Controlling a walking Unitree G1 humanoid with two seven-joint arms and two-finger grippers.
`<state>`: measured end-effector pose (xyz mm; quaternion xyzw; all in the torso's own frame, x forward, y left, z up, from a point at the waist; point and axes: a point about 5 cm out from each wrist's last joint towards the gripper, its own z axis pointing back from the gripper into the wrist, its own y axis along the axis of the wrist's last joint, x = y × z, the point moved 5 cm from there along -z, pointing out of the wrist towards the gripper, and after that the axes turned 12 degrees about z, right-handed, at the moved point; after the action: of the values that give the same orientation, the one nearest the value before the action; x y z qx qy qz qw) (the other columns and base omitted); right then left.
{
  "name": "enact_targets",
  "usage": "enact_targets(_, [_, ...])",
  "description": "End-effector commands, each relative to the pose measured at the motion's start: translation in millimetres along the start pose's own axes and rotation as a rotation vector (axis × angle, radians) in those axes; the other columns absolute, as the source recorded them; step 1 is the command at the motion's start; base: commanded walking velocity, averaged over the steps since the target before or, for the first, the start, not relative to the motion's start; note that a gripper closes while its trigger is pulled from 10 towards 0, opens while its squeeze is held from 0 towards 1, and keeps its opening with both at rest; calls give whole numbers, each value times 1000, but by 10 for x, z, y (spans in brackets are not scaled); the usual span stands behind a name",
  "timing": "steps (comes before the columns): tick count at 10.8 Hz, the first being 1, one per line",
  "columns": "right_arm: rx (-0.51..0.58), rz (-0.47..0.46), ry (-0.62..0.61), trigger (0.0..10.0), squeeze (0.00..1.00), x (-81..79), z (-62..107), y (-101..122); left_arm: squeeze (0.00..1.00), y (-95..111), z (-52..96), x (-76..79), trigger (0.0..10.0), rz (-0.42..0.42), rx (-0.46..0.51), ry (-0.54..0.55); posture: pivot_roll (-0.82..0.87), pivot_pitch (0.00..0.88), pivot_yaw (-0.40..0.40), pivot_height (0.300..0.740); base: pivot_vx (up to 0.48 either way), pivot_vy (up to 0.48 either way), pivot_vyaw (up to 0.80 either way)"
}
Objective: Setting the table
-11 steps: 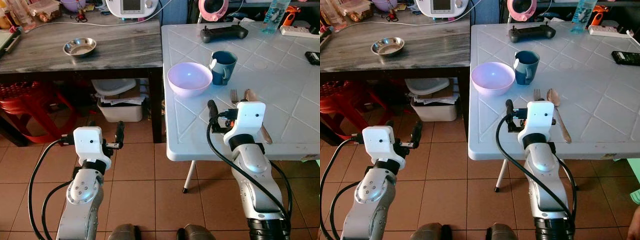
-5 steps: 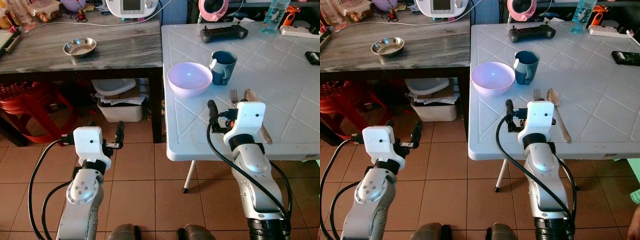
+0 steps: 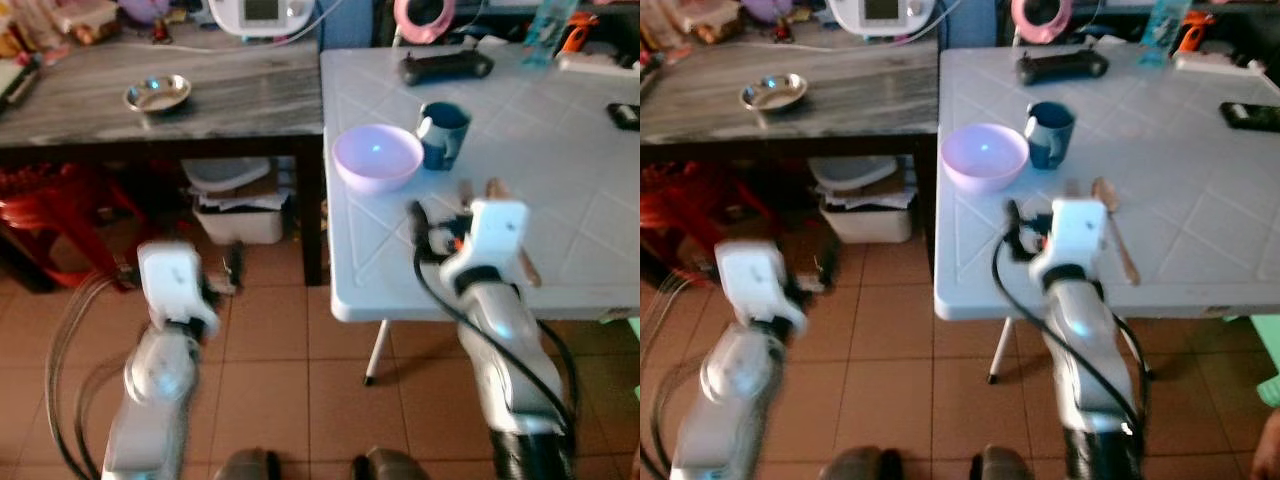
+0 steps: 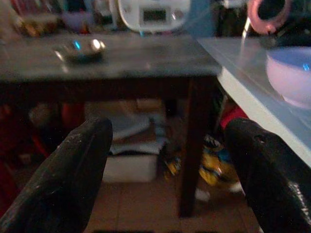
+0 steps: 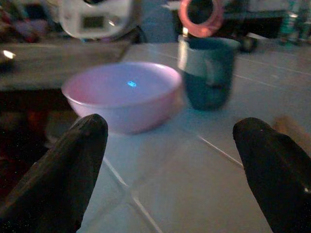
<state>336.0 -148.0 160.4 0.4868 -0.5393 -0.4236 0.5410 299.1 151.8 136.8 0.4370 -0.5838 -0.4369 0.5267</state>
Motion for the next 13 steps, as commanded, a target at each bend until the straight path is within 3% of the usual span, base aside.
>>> enact_targets(1, [11,-1,8,10000,0,-6,-13,23,0,-40,18,-5,10000,7,-23,-5,-22,110,51,740,0,0,0])
enact_targets(5, [25,53,15,10000,0,24,-40,66,0,-39,7,30,10000,12,-31,-16,-23,127,50,740,0,0,0])
enact_targets(7, [25,118,38,10000,0,59,-196,131,0,-32,24,54,10000,12,-38,-25,-13,159,56,740,0,0,0])
enact_targets(11, [40,226,202,10000,0,-121,-446,273,0,-29,111,40,10000,3,-65,-25,22,205,64,740,0,0,0])
enact_targets(13, [85,322,299,10000,0,-218,-556,412,0,-19,146,19,10000,1,-74,-18,38,214,65,740,0,0,0])
